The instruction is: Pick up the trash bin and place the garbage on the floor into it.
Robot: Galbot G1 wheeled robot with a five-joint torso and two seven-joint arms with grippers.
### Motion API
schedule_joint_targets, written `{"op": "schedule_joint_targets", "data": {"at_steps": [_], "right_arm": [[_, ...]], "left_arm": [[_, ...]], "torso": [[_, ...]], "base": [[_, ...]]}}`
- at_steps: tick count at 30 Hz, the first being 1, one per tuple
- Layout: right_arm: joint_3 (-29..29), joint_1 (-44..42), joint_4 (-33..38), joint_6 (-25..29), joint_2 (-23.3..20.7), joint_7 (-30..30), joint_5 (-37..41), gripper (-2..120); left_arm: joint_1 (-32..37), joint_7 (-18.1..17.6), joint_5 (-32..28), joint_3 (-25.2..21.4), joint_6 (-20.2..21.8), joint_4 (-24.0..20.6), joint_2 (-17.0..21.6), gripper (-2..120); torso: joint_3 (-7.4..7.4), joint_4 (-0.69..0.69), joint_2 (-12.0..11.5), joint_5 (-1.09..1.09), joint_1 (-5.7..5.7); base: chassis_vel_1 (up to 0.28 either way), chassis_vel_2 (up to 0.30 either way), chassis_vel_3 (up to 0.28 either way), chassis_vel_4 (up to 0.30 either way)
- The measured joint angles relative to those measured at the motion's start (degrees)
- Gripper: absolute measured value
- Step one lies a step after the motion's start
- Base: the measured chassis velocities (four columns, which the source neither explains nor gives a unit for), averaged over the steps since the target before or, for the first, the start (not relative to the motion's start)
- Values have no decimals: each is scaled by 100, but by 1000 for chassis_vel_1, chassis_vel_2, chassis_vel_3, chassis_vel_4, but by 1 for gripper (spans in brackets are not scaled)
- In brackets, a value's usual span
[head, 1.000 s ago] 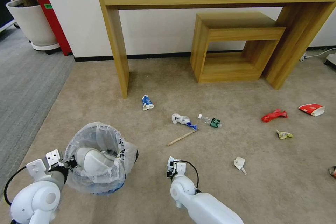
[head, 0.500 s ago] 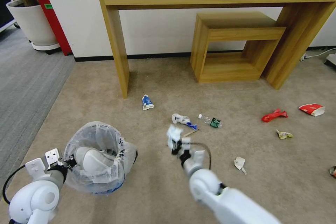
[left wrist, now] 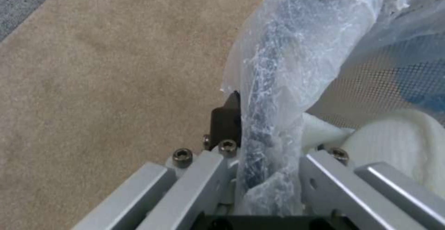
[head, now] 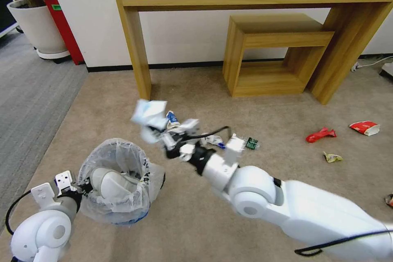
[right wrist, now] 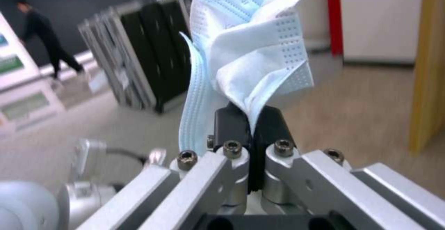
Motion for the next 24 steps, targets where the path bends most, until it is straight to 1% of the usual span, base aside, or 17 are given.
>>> {"op": "schedule_joint_targets", "data": {"at_steps": [1, 3, 4, 5, 7, 8, 10, 11, 12, 13, 15, 19, 24], "right_arm": [[0, 0, 0, 0, 0, 0, 0, 0], [-269, 313, -167, -337, 250, 451, 377, 0], [-269, 313, -167, -337, 250, 451, 377, 0], [-378, 416, -280, -482, 432, 691, 569, 0], [-495, 516, -454, -663, 698, 949, 740, 0], [-495, 516, -454, -663, 698, 949, 740, 0], [-644, 579, -687, -790, 1128, 1220, 871, 0], [-776, 593, -947, -990, 1478, 1450, 883, 0], [-776, 593, -947, -990, 1478, 1450, 883, 0], [-886, 589, -1195, -1088, 1710, 1570, 832, 0], [-1004, 564, -1489, -1222, 1941, 1779, 797, 0], [-1125, 527, -1850, -1297, 2167, 1945, 656, 0], [-1264, 525, -2146, -1446, 2324, 2135, 555, 0]], "left_arm": [[0, 0, 0, 0, 0, 0, 0, 0], [7, -3, -3, -18, 0, -53, -50, 0], [7, -3, -3, -18, 0, -53, -50, 0], [13, -2, -4, -24, 0, -75, -73, 0], [26, 4, -5, -40, -1, -101, -92, 0], [26, 4, -5, -40, -1, -101, -92, 0], [28, 9, -9, -63, -5, -118, -104, 0], [27, 16, -17, -72, -10, -123, -111, 0], [27, 16, -17, -72, -10, -123, -111, 0], [27, 22, -20, -79, -21, -123, -116, 0], [28, 32, -24, -86, -44, -116, -123, 0], [35, 49, -24, -89, -59, -87, -127, 0], [34, 59, -31, -106, -77, -68, -109, 0]], "torso": [[0, 0, 0, 0, 0], [0, 0, 0, 0, 0], [0, 0, 0, 0, 0], [1, 0, 0, 1, 0], [0, -1, 0, -1, 0], [0, -1, 0, -1, 0], [0, 0, 0, -1, 0], [0, 0, 0, -1, 0], [0, 0, 0, -1, 0], [1, 0, 0, -1, 0], [1, 0, 0, -1, 0], [1, 0, 0, -1, 0], [0, -1, 0, 0, 0]], "base": [[0, 0, 0, 0], [0, 0, 0, 0], [0, 0, 0, 0], [0, 0, 0, 0], [0, 0, 0, 0], [0, 0, 0, 0], [0, 0, 0, 0], [0, 0, 0, 0], [0, 0, 0, 0], [0, 0, 0, 0], [0, 0, 0, 0], [0, 0, 0, 0], [0, 0, 0, 0]]}}
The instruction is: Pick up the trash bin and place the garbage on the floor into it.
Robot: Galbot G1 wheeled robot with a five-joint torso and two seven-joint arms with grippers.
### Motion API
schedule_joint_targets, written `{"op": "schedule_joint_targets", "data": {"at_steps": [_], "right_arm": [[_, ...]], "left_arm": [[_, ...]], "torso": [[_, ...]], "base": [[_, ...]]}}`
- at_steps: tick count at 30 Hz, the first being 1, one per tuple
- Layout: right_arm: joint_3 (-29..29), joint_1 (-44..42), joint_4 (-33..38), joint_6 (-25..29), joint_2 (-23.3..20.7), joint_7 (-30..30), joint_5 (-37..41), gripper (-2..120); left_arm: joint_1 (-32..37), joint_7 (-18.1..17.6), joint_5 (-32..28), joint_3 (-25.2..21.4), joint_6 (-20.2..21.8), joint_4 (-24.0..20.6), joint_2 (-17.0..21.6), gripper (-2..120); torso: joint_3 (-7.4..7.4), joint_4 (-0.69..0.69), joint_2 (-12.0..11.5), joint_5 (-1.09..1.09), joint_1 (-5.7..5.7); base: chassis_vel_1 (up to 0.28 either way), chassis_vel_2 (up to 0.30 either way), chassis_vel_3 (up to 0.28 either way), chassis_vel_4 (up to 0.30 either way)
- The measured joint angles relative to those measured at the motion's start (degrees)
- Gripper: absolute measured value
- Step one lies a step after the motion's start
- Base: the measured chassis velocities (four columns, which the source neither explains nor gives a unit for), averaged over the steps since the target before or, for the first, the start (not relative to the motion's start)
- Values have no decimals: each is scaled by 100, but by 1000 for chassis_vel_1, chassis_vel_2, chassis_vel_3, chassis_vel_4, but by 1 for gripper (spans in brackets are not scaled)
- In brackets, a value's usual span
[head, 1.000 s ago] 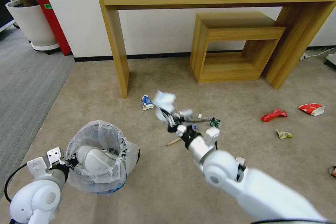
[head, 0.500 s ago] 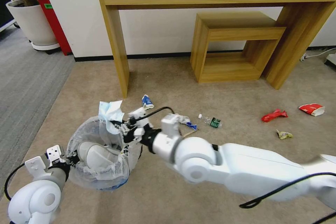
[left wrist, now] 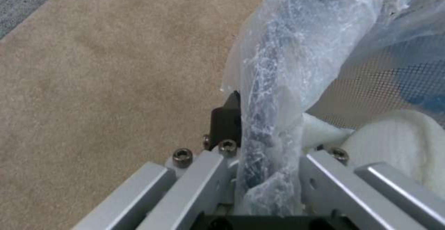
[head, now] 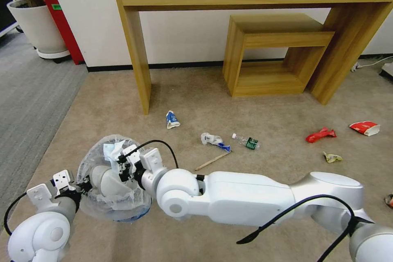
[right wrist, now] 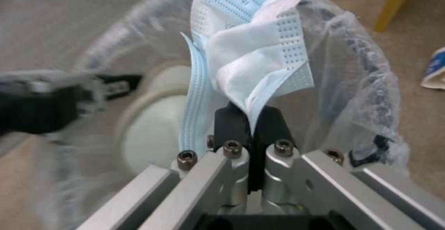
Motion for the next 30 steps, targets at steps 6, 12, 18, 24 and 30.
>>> {"op": "schedule_joint_targets", "data": {"at_steps": [6, 12, 18, 24, 30], "right_arm": [[-91, -53, -268, -12, 122, 97, -56, 7], [-72, -63, -381, 29, 162, 53, -145, 32], [-1, -99, -180, -27, 59, 72, -149, 51], [4, -143, -64, -166, -48, 159, -149, 71], [212, -199, 31, 29, -117, 40, -289, 93]], "left_arm": [[2, 15, -10, -15, -25, 26, 18, 0], [22, 40, -11, -29, -39, 50, 16, 0], [5, 42, 1, -19, -40, 68, 5, 0], [-15, 42, 11, 6, -40, 83, -20, 0], [-15, 41, 17, 11, -40, 91, -17, 0]], "torso": [[0, 1, 0, 0, 0], [0, 1, 0, 0, 0], [0, 0, 0, 1, 0], [0, 0, 0, 1, 0], [0, 1, 0, 1, 0]], "base": [[0, 0, 0, 0], [0, 0, 0, 0], [0, 0, 0, 0], [0, 0, 0, 0], [0, 0, 0, 0]]}}
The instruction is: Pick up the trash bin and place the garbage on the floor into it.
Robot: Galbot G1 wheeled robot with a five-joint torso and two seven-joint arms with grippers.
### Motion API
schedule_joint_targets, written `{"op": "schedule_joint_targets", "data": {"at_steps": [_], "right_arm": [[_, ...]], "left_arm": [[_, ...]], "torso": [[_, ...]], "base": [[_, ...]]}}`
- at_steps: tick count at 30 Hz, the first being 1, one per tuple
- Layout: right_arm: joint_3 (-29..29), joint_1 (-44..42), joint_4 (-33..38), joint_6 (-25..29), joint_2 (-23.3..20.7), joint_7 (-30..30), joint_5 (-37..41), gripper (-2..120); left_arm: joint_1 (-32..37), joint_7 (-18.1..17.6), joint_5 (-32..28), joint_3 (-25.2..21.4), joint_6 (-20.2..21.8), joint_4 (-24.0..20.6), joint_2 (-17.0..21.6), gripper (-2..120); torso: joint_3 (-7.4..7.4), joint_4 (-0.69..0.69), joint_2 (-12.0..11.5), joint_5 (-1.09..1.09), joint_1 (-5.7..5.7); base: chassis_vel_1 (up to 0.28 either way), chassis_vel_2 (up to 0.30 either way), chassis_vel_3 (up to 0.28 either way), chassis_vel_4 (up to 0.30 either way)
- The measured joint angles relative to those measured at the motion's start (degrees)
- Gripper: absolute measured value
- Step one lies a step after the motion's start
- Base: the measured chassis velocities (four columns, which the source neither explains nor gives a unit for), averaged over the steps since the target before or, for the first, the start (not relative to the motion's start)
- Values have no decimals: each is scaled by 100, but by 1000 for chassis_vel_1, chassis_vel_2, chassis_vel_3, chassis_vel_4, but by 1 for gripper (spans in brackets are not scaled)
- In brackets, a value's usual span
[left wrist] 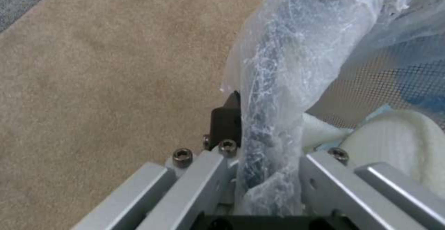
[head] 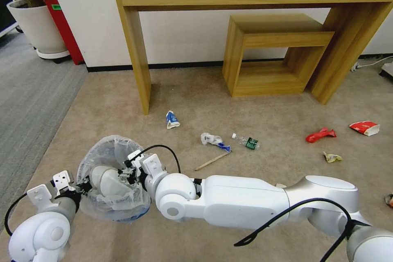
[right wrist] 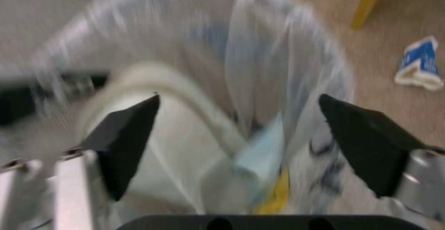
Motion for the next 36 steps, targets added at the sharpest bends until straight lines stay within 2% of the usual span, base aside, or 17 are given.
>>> {"op": "schedule_joint_targets", "data": {"at_steps": [2, 3, 6, 8, 9, 10, 12, 13, 14, 15, 18, 19, 23, 27, 28, 31, 36], "right_arm": [[269, -56, 119, 414, -125, -372, -268, 99], [269, -56, 119, 414, -125, -372, -268, 99], [806, -196, 299, 854, -426, -846, -674, 100], [995, -251, 363, 957, -530, -933, -732, 100], [1556, -460, 530, 1142, -864, -1132, -781, 100], [1556, -460, 530, 1142, -864, -1132, -781, 100], [2457, -826, 769, 1304, -1497, -1398, -815, 100], [2672, -941, 808, 1351, -1642, -1477, -869, 100], [3188, -1247, 900, 1446, -1936, -1682, -1017, 100], [3188, -1247, 900, 1446, -1936, -1682, -1017, 100], [4400, -2016, 1272, 1597, -2369, -1917, -1259, 100], [4400, -2016, 1272, 1597, -2369, -1917, -1259, 100], [5676, -2887, 1555, 1695, -2396, -2038, -1719, 100], [5978, -3132, 1561, 1737, -2335, -2047, -1919, 100], [6222, -3381, 1563, 1784, -2313, -2049, -2095, 100], [6952, -4164, 1648, 1965, -2261, -2106, -2565, 100], [7519, -4776, 1692, 2241, -2128, -2217, -3025, 100]], "left_arm": [[-1, -2, 1, -6, 0, 5, 12, 0], [-1, -2, 1, -6, 0, 5, 12, 0], [-9, -3, 6, -29, 0, 26, 69, 0], [-9, -3, 6, -33, 0, 26, 84, 0], [-13, 2, 5, -37, 0, 26, 120, 0], [-13, 2, 5, -37, 0, 26, 120, 0], [-17, 11, 8, -38, 0, 22, 183, 0], [-17, 16, 9, -38, 0, 20, 189, 0], [-19, 33, 7, -37, 1, 8, 210, 0], [-19, 33, 7, -37, 1, 8, 210, 0], [-19, 58, 6, -34, 1, -43, 227, 0], [-19, 58, 6, -34, 1, -43, 227, 0], [74, 91, 7, -124, 1, -183, 173, 0], [186, 124, 27, -249, -6, -284, 109, 0], [219, 136, 42, -298, -12, -321, 88, 0], [224, 145, 56, -308, -16, -328, 92, 0], [215, 156, 51, -271, -17, -329, 118, 0]], "torso": [[0, 0, 0, 0, 0], [0, 0, 0, 0, 0], [0, 1, 0, 1, 0], [0, 0, 0, 0, 0], [0, 2, 0, 2, 0], [0, 2, 0, 2, 0], [0, 0, 0, 1, 0], [0, -2, 0, 1, 0], [0, -3, 0, 3, 0], [0, -3, 0, 3, 0], [-1, -2, 0, 2, 0], [-1, -2, 0, 2, 0], [-1, -3, 0, 2, 0], [-1, 0, 0, 2, 0], [-1, 4, 0, 1, 0], [-1, -1, 0, 1, 0], [-1, -2, 0, 1, 0]], "base": [[0, 0, 0, 0], [0, 0, 0, 0], [0, 0, 0, 0], [0, 0, 0, 0], [0, 0, 0, 0], [0, 0, 0, 0], [0, 0, 0, 0], [0, 0, 0, 0], [0, 0, 0, 0], [0, 0, 0, 0], [0, 0, 0, 0], [0, 0, 0, 0], [0, 0, 0, 0], [0, 0, 0, 0], [0, 0, 0, 0], [0, 0, 0, 0], [0, 0, 0, 0]]}}
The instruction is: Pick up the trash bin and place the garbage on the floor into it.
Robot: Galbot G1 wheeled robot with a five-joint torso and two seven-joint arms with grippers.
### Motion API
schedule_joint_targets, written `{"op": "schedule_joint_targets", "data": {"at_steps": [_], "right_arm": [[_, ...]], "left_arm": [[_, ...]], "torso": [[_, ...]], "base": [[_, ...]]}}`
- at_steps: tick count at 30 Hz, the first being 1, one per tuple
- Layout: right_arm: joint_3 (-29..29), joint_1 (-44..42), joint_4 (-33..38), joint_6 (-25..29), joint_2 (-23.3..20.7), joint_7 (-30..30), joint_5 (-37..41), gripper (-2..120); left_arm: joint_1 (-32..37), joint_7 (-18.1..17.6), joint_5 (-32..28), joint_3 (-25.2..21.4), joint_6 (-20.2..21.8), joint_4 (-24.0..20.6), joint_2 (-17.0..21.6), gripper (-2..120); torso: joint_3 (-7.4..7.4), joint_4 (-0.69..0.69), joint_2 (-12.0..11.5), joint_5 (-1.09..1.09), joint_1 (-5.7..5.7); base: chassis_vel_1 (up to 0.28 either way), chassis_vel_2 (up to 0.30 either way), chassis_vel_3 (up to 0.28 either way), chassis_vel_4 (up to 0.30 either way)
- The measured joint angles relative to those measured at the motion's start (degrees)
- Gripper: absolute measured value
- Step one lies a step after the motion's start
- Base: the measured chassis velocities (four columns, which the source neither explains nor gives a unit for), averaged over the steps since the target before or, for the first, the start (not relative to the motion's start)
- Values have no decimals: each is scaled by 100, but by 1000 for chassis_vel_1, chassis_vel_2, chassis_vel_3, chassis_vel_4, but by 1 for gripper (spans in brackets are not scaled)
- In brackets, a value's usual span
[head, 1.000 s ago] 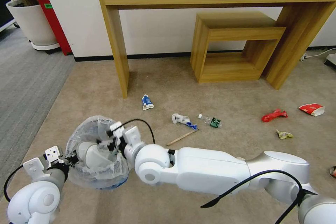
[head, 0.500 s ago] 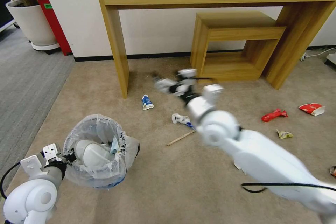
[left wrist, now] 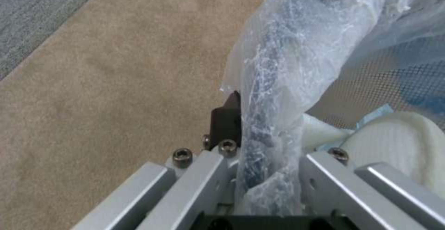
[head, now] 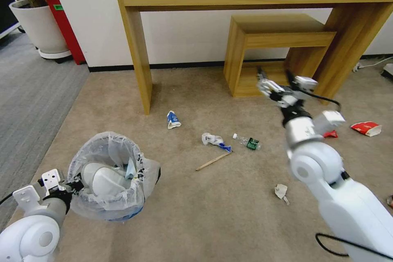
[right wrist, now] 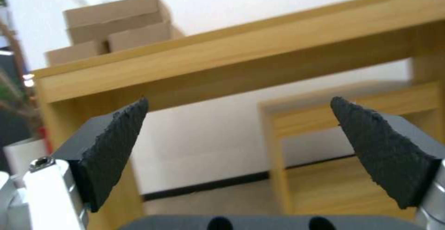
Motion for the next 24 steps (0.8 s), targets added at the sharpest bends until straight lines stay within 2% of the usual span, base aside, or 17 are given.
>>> {"op": "schedule_joint_targets", "data": {"at_steps": [2, 8, 10, 14, 24], "right_arm": [[272, -354, 108, 137, 109, -129, -177, 100], [553, -702, 216, 212, 260, -200, -429, 100], [761, -999, 247, 314, 454, -208, -783, 100], [928, -1344, 331, 335, 635, -202, -931, 100], [963, -1589, 324, 441, 879, -154, -1142, 100]], "left_arm": [[-3, 0, 0, 34, 0, -6, 23, 0], [-17, 0, -6, 69, -1, -5, 58, 0], [-3, 39, -7, 76, -10, 21, 96, 0], [-10, 54, -26, 86, -18, 50, 171, 0], [-25, 56, -128, 76, -19, 88, 346, 0]], "torso": [[0, 2, 0, -1, 0], [0, 2, 0, -2, 0], [1, 2, 0, -2, 0], [0, 2, 0, -2, 0], [0, 2, 0, -3, 0]], "base": [[0, 0, 0, 0], [0, 0, 0, 0], [0, 0, 0, 0], [0, 0, 0, 0], [0, 0, 0, 0]]}}
